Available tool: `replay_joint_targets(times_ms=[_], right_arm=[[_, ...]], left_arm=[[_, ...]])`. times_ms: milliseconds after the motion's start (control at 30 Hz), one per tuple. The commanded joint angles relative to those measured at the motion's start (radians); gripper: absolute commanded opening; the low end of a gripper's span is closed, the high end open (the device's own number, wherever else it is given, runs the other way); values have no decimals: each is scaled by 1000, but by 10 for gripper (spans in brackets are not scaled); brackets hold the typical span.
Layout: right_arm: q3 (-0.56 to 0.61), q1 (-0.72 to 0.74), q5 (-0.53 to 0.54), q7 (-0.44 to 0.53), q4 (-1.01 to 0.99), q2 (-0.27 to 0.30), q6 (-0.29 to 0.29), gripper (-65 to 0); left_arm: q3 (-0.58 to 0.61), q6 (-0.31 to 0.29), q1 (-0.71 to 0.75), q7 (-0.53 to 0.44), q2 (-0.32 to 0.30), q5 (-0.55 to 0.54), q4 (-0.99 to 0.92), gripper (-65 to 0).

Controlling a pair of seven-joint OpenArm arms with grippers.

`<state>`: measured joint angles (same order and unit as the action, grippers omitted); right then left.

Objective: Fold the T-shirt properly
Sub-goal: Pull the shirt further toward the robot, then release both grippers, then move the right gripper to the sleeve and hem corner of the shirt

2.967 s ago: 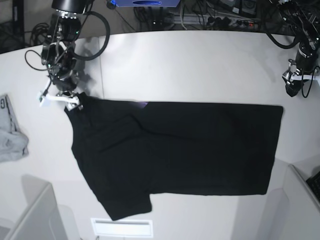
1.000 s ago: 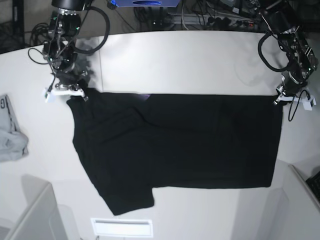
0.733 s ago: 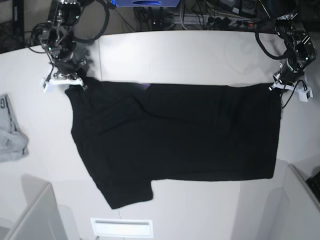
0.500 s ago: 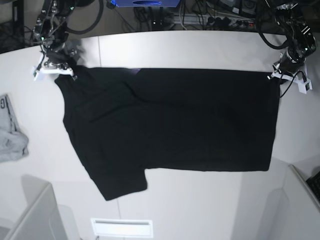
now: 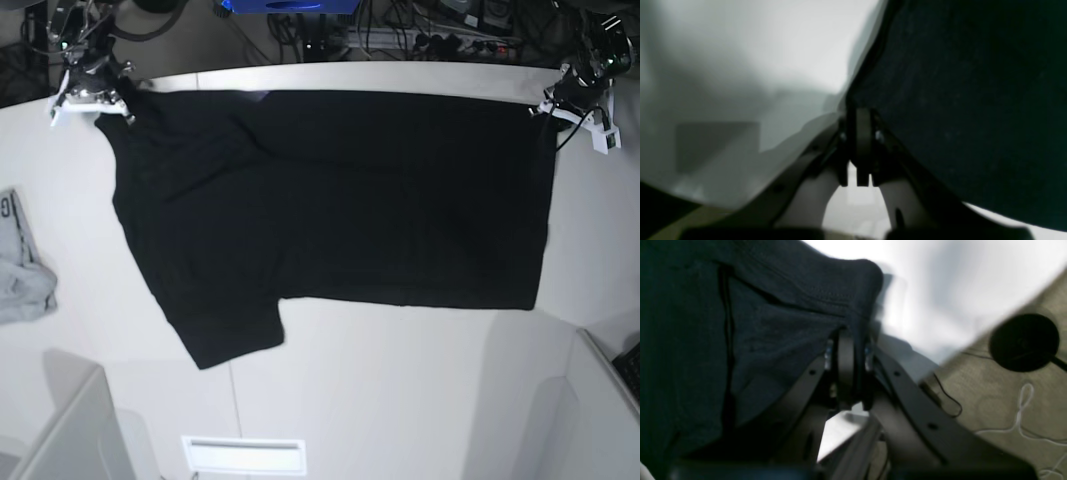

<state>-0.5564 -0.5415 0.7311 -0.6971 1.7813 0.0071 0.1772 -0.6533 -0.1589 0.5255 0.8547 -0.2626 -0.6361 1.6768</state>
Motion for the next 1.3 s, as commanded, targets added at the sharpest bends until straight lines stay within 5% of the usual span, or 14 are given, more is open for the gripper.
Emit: replay_joint_targets(times_ms=[0, 567, 733, 867, 1100, 1267], right_arm=[[-7, -10, -9, 15, 22, 9, 5, -650], [-7, -32, -5, 17, 38, 9, 5, -650], [-9, -38, -5, 20, 38, 3, 5, -380], [-11, -42, -8, 20, 81, 3, 5, -338], [-83, -30, -14, 15, 194, 12, 5, -332], [-3, 51, -14, 11, 176, 95, 5, -336]], left_arm=[[-13, 3, 18, -18, -14, 3, 19, -650], [-15, 3, 58, -19, 12, 5, 19, -650], [-53, 3, 72, -19, 21, 5, 85, -303], [-145, 3, 72, -19, 67, 5, 159, -135], [-248, 3, 64, -18, 72, 5, 222, -125], [-251, 3, 15, -18, 70, 8, 224, -125]])
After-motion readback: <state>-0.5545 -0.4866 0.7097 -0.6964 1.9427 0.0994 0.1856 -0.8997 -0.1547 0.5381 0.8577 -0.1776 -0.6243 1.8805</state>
